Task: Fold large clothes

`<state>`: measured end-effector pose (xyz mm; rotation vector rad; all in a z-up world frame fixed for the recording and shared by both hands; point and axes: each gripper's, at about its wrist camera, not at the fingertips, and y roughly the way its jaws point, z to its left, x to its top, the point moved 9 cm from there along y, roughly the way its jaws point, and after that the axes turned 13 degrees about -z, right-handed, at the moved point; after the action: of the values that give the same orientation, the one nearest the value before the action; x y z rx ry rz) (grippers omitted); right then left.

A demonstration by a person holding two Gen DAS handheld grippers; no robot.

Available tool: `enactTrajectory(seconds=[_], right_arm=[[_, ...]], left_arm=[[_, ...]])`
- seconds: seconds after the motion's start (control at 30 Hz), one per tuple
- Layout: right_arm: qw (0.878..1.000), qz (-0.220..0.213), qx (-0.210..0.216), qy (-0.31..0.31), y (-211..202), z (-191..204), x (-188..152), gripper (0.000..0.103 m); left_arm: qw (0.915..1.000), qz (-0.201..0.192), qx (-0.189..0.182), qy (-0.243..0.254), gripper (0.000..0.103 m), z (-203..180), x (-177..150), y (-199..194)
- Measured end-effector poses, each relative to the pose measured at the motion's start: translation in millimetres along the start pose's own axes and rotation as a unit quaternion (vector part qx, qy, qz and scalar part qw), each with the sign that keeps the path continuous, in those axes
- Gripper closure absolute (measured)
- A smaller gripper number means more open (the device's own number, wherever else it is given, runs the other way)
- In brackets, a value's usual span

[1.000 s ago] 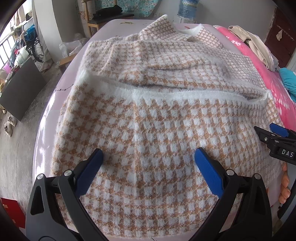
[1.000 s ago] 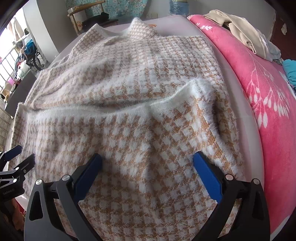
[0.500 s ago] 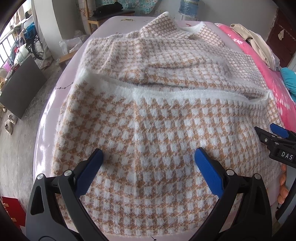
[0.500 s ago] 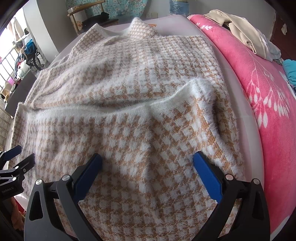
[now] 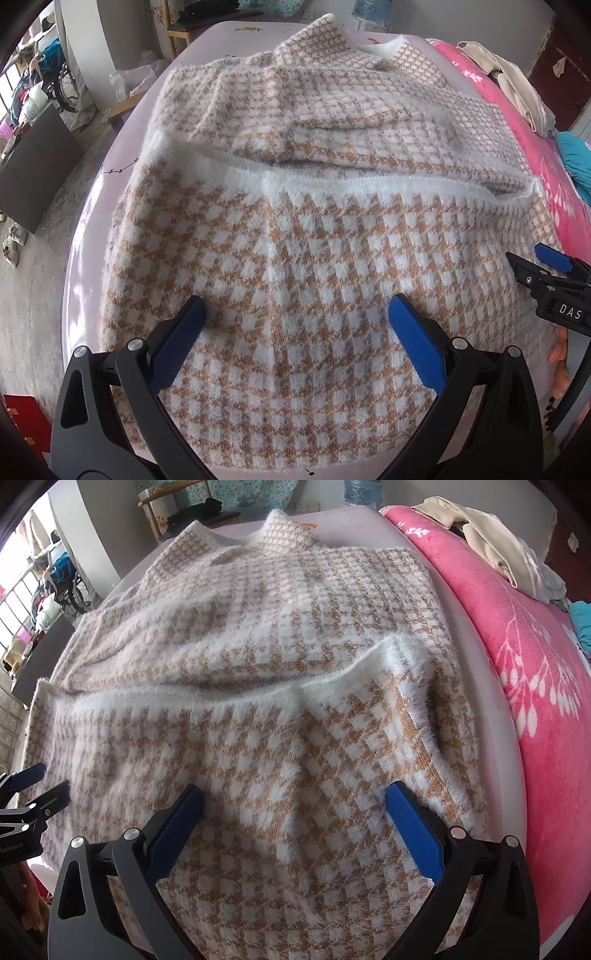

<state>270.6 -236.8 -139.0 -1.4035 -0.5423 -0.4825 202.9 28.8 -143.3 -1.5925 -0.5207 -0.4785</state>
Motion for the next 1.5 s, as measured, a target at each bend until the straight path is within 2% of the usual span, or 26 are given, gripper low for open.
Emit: enactTrajectory(seconds=[0.43, 1.5], right_arm=[[1.000, 0.004, -0.002, -0.001, 0.6, -0.4, -0.8, 0.006], [1.000, 0.018, -0.010, -0.007, 4.9, 1.9, 0.0, 0.006]], left_arm=[[0.9999, 0.014, 0.008, -0.004, 0.007, -0.1, 3.2, 3.0], [0.9998, 0.014, 0.010, -0.006, 0.007, -0.1, 3.1, 3.1]])
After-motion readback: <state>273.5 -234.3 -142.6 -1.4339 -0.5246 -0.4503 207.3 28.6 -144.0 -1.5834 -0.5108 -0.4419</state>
